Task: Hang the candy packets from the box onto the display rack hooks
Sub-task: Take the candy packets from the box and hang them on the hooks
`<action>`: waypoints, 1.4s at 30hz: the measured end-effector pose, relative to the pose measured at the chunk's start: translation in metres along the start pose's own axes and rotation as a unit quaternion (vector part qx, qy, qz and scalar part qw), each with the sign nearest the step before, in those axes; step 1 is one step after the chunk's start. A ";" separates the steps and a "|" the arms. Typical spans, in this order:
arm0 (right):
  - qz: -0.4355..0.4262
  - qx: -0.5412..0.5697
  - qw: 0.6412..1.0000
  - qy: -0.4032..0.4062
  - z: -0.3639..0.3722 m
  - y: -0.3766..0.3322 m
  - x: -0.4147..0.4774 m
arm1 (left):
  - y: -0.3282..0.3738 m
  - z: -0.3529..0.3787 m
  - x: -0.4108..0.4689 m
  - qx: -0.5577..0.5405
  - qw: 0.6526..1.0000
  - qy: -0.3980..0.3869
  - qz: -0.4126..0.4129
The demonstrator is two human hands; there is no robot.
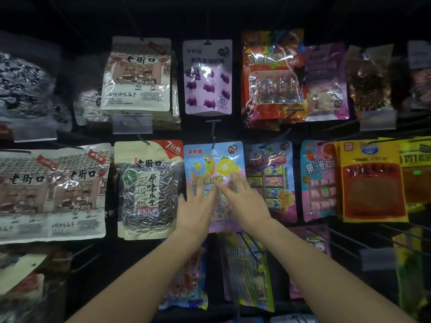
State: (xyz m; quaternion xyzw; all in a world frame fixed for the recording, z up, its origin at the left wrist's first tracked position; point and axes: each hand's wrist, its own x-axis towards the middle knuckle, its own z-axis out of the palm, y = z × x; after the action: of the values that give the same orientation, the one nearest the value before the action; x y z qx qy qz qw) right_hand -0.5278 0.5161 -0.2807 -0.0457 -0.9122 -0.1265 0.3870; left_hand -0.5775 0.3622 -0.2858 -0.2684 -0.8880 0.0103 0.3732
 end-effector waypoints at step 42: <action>0.048 0.144 0.985 -0.080 -0.111 -0.038 -0.130 | -0.015 -0.081 -0.133 -0.088 0.990 -0.011 0.106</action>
State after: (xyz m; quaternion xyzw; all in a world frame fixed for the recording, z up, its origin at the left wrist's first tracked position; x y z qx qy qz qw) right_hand -0.3676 0.4518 -0.3071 -0.0427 -0.9457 0.0290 0.3209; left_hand -0.4536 0.2703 -0.3116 -0.3925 -0.8559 -0.0254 0.3356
